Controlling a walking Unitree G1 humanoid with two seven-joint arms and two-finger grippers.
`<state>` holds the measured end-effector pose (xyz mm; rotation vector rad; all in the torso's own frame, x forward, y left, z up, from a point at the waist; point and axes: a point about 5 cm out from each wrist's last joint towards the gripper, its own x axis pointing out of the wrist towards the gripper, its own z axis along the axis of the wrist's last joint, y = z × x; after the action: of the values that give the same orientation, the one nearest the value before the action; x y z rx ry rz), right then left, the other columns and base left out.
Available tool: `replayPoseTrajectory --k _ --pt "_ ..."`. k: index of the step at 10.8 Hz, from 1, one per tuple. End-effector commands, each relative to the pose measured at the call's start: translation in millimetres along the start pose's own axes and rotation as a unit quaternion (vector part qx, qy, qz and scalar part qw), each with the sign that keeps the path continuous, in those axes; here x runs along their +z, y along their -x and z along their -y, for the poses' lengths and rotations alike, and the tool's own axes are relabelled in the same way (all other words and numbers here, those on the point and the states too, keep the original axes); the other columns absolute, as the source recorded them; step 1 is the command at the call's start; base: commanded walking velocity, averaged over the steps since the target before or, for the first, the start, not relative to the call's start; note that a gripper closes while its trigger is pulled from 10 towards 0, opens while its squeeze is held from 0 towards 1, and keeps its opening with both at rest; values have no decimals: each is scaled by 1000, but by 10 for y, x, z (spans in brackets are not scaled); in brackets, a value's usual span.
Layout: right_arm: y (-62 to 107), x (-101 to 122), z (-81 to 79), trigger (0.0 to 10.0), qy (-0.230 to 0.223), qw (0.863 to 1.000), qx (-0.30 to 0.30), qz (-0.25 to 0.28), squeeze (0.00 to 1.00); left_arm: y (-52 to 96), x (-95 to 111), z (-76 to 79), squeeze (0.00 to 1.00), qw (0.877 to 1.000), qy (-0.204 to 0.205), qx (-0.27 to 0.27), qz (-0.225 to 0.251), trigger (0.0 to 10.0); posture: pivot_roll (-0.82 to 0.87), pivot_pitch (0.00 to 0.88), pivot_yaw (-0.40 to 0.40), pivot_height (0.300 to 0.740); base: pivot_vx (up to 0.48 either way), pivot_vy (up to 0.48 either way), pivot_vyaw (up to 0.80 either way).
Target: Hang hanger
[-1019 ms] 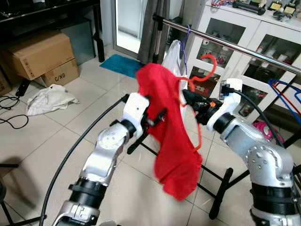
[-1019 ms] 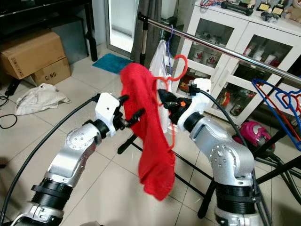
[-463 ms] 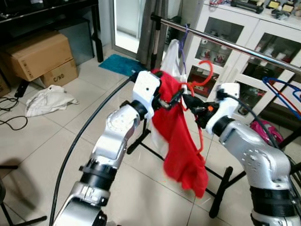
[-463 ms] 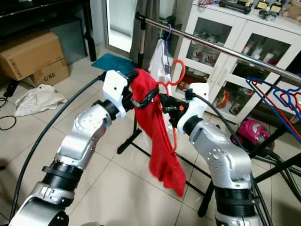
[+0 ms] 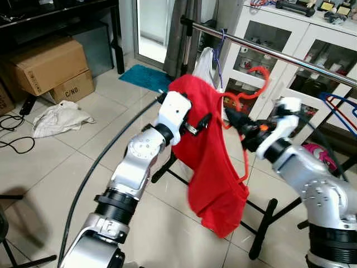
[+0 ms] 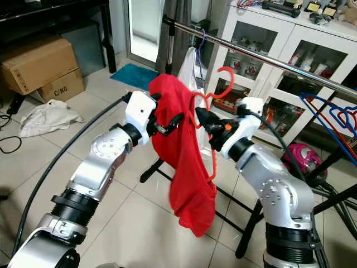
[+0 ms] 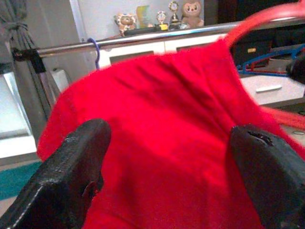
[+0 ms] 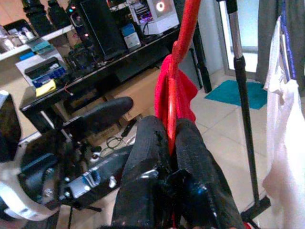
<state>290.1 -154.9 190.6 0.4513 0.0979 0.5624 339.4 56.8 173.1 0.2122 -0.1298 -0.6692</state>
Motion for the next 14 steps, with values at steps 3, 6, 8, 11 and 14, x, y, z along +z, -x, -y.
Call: replayPoseTrajectory --k 3,6,8,11,14 --pt "6 99 -56 0 3 1000 26 7 0 -127 144 144 0 999 -9 -39 30 4941 -43 0 -84 740 0 0 0" --pt "38 119 -41 0 4 1000 25 7 0 -143 214 233 0 997 -1 -57 57 10000 -49 0 -81 740 0 0 0" --pt "49 115 -59 0 4 999 32 5 0 -155 244 224 0 996 0 -57 65 10000 -49 0 -81 740 0 0 0" --pt "61 74 -34 0 20 999 27 -17 0 -123 198 192 0 997 -6 -59 51 10000 -49 0 -85 740 0 0 0" --pt "51 81 -98 0 14 998 55 -16 0 -190 182 88 0 998 1 -33 46 9608 -46 0 -91 740 0 0 0"
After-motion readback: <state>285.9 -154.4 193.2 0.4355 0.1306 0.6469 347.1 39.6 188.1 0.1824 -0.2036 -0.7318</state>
